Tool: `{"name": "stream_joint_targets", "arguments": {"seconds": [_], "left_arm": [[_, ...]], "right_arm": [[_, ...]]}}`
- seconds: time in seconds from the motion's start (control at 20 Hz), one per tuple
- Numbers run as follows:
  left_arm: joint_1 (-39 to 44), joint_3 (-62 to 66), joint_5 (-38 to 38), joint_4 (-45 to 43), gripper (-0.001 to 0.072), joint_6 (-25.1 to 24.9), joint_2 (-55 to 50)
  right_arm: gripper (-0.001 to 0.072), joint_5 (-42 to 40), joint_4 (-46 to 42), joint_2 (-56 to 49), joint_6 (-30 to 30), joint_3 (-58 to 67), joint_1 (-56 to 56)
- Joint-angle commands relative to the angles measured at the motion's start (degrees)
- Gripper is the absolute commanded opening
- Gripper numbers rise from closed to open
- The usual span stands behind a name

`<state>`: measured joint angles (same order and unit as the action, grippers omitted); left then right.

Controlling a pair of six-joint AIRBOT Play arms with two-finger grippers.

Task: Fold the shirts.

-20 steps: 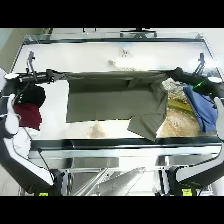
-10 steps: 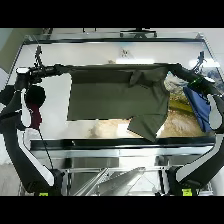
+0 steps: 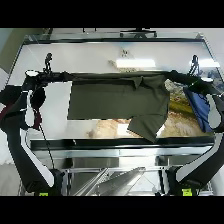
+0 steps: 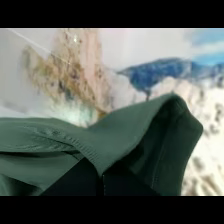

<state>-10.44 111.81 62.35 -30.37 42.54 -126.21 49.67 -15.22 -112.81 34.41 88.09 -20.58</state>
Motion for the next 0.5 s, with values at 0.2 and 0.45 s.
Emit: {"name": "stream_joint_targets", "arguments": {"seconds": [0.2,0.45], "left_arm": [[1.25,-0.17,-3.37,-5.29,0.0022,-0.02,-0.09],[0.37,0.20,0.33,-6.25,0.0244,0.63,0.04]], "right_arm": [[0.0021,-0.15,-3.08,-1.90,1.90,0.04,0.44],[0.0198,0.33,-3.28,-1.86,2.58,0.04,0.39]]}}
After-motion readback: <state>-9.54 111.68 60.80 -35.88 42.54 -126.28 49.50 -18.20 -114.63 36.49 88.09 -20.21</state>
